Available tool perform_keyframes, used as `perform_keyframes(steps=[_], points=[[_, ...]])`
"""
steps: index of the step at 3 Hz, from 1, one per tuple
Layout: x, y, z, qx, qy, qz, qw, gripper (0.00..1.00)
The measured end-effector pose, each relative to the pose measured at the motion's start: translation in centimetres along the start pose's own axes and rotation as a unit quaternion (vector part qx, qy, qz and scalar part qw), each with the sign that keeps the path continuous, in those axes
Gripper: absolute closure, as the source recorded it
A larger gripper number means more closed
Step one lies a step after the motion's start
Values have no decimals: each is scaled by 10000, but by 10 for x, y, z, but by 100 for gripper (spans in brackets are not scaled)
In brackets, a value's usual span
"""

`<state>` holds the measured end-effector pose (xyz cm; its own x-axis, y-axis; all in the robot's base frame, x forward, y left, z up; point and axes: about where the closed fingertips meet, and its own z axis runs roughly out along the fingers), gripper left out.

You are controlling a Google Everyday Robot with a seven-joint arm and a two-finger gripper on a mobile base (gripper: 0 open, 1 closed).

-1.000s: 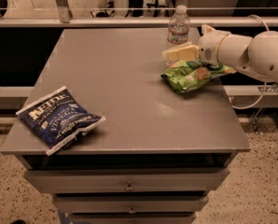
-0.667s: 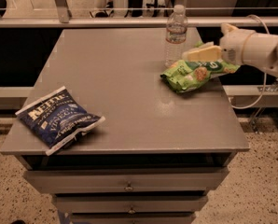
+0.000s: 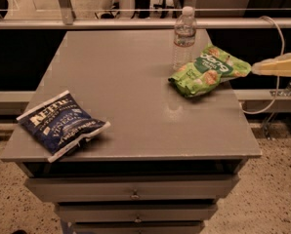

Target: Move water bottle near green rice chip bag

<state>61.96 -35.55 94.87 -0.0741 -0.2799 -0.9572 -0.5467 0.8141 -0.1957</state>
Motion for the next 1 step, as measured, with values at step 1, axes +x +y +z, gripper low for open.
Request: perform_keyframes(steps=[1], points=[[7, -9, -19, 147, 32, 38, 9999, 0]])
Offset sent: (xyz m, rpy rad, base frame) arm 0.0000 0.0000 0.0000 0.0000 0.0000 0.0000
